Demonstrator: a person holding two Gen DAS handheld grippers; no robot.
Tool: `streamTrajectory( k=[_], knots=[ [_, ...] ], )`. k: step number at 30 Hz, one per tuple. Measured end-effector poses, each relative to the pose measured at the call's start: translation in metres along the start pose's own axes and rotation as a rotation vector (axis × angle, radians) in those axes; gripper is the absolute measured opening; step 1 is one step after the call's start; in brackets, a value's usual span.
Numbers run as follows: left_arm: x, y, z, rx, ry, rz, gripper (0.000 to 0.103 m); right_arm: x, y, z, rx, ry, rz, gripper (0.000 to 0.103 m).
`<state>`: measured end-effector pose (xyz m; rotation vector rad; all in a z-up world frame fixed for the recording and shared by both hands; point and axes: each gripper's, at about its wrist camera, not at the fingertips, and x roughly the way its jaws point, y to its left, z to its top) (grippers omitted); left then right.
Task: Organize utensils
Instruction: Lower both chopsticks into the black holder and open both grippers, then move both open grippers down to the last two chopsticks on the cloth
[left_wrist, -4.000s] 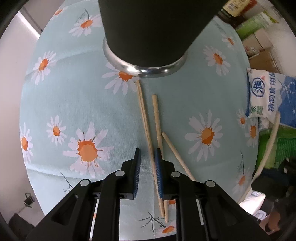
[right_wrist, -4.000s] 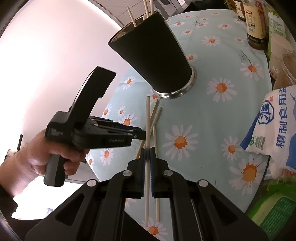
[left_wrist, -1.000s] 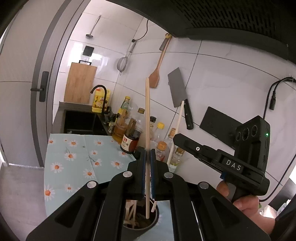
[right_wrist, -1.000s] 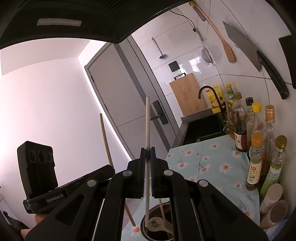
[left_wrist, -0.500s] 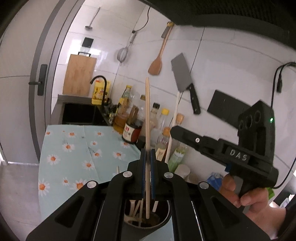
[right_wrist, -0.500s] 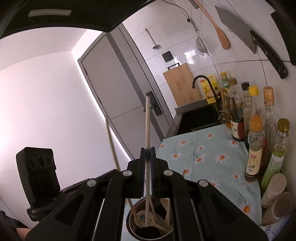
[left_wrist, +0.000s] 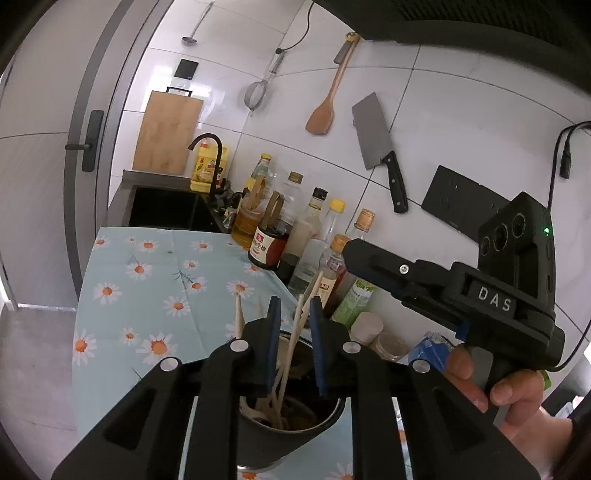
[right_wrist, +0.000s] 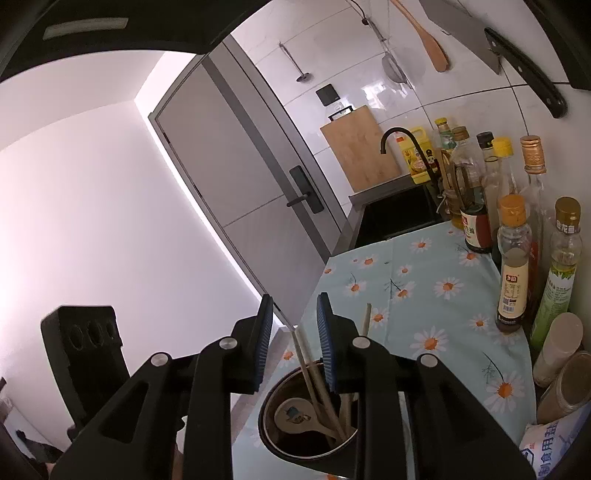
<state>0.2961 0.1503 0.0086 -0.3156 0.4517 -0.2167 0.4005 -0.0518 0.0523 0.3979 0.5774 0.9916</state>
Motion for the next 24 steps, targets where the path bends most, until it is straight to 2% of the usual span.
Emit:
streamTrajectory(
  k=[6, 8, 12, 14, 19, 20, 24],
  knots=[
    [-0.004, -0.001, 0.000, 0.000, 0.001, 0.007, 0.015, -0.006, 0.004, 0.001, -0.001, -0.003, -0.004, 0.027],
    [-0.008, -0.002, 0.000, -0.006, 0.001, 0.010, 0.015, -0.010, 0.004, 0.001, 0.010, -0.005, -0.009, 0.037],
    [-0.019, -0.005, 0.003, -0.022, -0.013, 0.023, 0.015, -0.023, 0.010, 0.003, 0.003, 0.006, -0.025, 0.041],
    [-0.028, -0.010, 0.004, -0.019, -0.022, 0.032, 0.015, -0.030, 0.013, 0.005, -0.011, 0.024, -0.043, 0.050],
    [-0.047, -0.021, 0.004, -0.026, -0.022, 0.045, 0.015, -0.047, 0.022, 0.006, -0.084, 0.077, -0.123, 0.055],
    [-0.051, -0.024, 0.002, -0.029, -0.014, 0.049, 0.018, -0.049, 0.022, 0.005, -0.094, 0.099, -0.138, 0.056],
    [-0.060, -0.029, -0.006, -0.041, 0.014, 0.067, 0.022, -0.053, 0.021, -0.005, -0.102, 0.172, -0.145, 0.056]
  ],
)
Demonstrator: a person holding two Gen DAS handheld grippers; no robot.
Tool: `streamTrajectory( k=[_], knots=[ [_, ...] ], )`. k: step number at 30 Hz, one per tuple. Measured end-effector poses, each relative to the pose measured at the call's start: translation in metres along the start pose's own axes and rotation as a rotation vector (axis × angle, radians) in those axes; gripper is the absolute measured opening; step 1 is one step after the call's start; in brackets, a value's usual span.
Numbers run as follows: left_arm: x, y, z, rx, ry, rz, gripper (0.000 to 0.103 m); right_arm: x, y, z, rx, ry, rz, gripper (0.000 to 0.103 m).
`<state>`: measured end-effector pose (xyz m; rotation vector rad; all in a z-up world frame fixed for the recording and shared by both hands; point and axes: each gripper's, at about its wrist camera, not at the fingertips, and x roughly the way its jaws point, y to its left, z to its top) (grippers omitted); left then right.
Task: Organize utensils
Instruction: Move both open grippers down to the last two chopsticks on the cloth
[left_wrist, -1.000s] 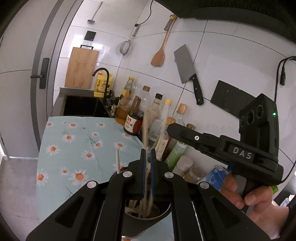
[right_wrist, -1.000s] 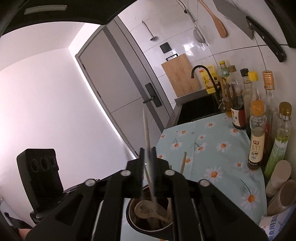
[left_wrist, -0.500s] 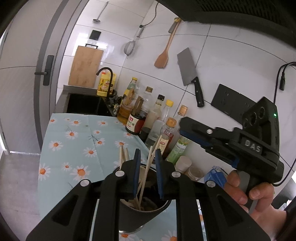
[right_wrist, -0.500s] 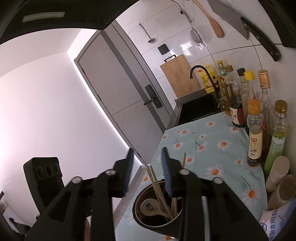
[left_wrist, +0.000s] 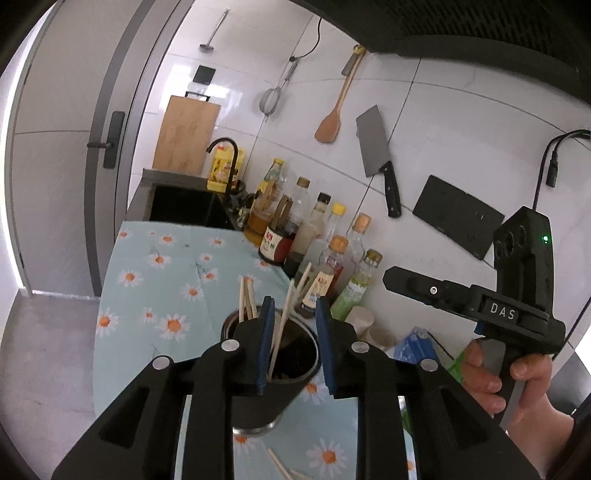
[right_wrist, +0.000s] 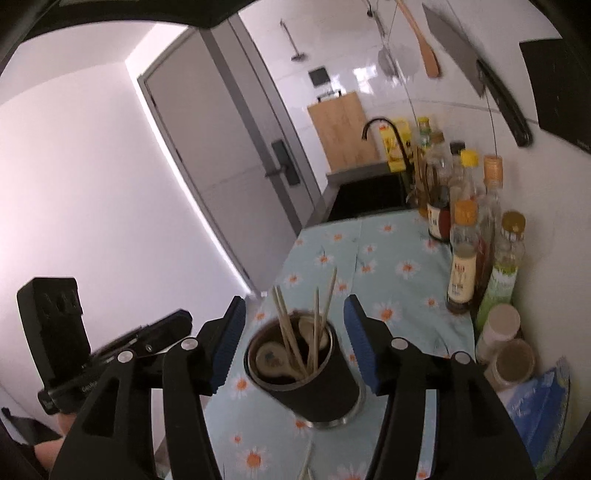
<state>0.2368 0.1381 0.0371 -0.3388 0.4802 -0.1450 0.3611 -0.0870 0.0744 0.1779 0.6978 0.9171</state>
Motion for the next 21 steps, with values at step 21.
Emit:
streamTrajectory(
  k=[21],
  knots=[
    [-0.017, -0.005, -0.079, -0.059, 0.205, 0.050, 0.022, 0.027, -0.008, -0.077, -0.053, 0.382, -0.014, 0.056]
  ],
)
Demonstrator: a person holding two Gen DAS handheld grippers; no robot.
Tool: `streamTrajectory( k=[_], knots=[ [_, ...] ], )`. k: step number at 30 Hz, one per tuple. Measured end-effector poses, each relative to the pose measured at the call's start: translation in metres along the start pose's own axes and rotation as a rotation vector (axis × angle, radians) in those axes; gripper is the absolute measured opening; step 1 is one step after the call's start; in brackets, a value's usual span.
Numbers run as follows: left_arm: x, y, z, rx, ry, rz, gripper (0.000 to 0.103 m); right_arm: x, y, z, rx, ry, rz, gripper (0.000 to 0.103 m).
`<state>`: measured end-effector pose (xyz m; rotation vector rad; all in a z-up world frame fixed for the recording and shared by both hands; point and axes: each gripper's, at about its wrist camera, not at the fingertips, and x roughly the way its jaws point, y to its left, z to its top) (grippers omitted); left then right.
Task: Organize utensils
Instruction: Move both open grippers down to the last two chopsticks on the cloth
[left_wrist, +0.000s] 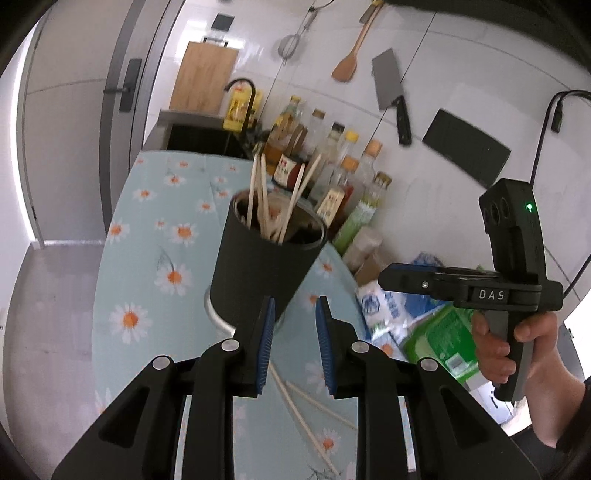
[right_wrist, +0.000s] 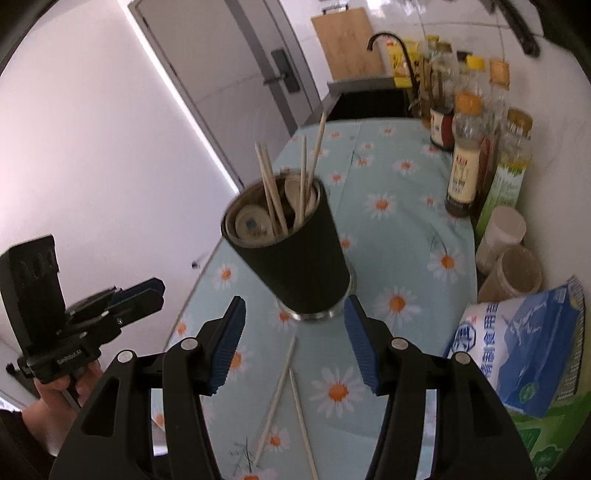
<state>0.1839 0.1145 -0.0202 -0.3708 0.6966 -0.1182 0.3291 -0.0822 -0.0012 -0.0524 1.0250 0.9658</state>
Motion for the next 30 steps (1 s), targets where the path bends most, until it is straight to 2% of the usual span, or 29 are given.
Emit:
streamTrajectory(
  k=[7, 11, 14, 18, 20, 24, 27, 30],
  knots=[
    [0.014, 0.004, -0.031, -0.050, 0.094, 0.003, 0.022, 0.038, 0.008, -0.024, -0.065, 0.200, -0.029, 0.056],
    [0.019, 0.009, -0.049, -0.082, 0.131, -0.012, 0.022, 0.059, 0.016, -0.038, -0.097, 0.295, -0.084, 0.056],
    [0.023, 0.014, -0.064, -0.105, 0.162, -0.028, 0.022, 0.075, 0.021, -0.048, -0.115, 0.372, -0.090, 0.055],
    [0.027, 0.022, -0.077, -0.134, 0.189, -0.041, 0.022, 0.100, 0.030, -0.067, -0.178, 0.492, -0.113, 0.045],
    [0.027, 0.026, -0.083, -0.150, 0.197, -0.049, 0.022, 0.113, 0.033, -0.076, -0.205, 0.558, -0.121, 0.032],
    [0.026, 0.034, -0.088, -0.185, 0.211, -0.072, 0.022, 0.127, 0.036, -0.083, -0.228, 0.621, -0.143, 0.029],
    [0.024, 0.040, -0.090, -0.190, 0.210, -0.070, 0.022, 0.139, 0.039, -0.085, -0.244, 0.665, -0.165, 0.021],
    [0.024, 0.045, -0.091, -0.207, 0.216, -0.082, 0.022, 0.152, 0.041, -0.086, -0.250, 0.707, -0.183, 0.018]
  ],
)
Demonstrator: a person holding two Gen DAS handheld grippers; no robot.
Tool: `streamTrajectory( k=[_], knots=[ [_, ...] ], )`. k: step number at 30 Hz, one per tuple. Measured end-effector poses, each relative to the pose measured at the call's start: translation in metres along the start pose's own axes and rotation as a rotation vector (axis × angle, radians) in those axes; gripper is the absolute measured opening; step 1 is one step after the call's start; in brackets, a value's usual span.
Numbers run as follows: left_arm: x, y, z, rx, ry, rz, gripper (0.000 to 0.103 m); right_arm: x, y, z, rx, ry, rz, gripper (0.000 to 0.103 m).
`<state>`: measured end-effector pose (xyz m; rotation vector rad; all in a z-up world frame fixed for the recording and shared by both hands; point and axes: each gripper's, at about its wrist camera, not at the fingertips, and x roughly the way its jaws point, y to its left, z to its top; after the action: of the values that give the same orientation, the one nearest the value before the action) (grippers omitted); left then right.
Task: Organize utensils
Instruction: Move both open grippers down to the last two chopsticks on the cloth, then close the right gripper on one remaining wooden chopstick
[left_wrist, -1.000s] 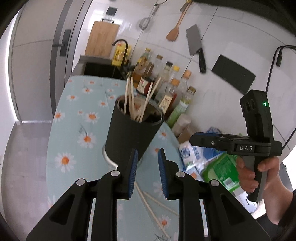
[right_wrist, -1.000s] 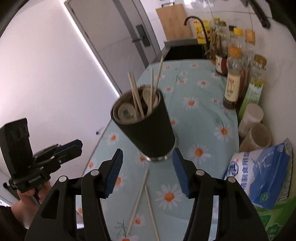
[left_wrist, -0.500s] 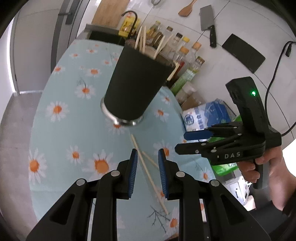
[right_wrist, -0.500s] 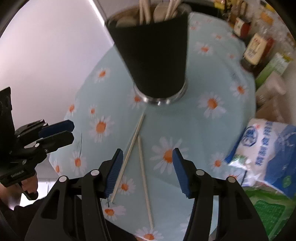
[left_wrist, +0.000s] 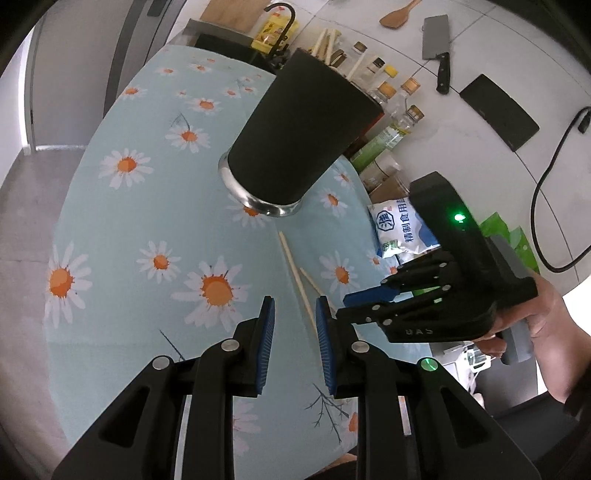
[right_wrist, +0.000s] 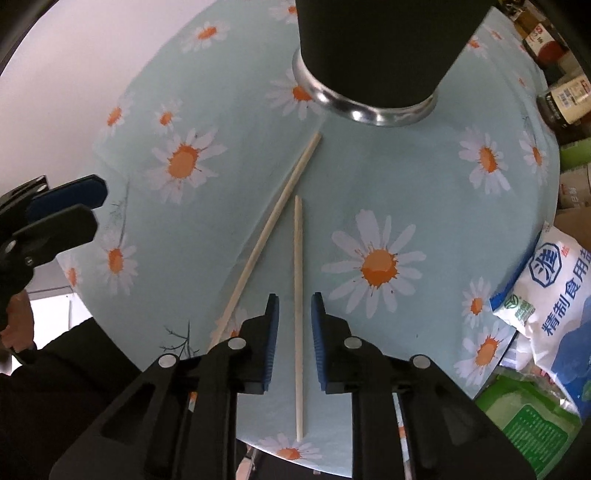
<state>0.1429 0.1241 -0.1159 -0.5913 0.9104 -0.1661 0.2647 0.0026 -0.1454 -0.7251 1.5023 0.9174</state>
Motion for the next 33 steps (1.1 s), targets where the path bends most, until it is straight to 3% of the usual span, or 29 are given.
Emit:
streamTrajectory(
  k=[6, 8, 12, 18, 24, 33],
  knots=[
    [0.003, 0.010, 0.000, -0.020, 0.017, -0.025, 0.022, 0.009, 0.011, 0.011, -0.018, 0.042, -0.058, 0.014],
    [0.004, 0.013, 0.000, -0.029, 0.020, -0.036, 0.022, 0.009, 0.011, 0.012, -0.017, 0.048, -0.077, 0.008],
    [0.009, 0.016, 0.000, -0.038, 0.026, -0.038, 0.022, 0.009, -0.001, 0.016, 0.042, 0.049, -0.015, 0.006],
    [0.021, 0.009, 0.004, -0.016, 0.046, -0.040, 0.022, 0.000, -0.024, 0.007, 0.073, 0.032, 0.005, 0.006],
    [0.036, -0.004, 0.006, 0.004, 0.085, -0.008, 0.022, -0.014, -0.051, -0.010, 0.105, -0.027, 0.048, 0.006],
    [0.059, -0.027, 0.015, 0.028, 0.153, 0.129, 0.022, -0.045, -0.066, -0.028, 0.108, -0.197, 0.182, 0.006]
  ],
)
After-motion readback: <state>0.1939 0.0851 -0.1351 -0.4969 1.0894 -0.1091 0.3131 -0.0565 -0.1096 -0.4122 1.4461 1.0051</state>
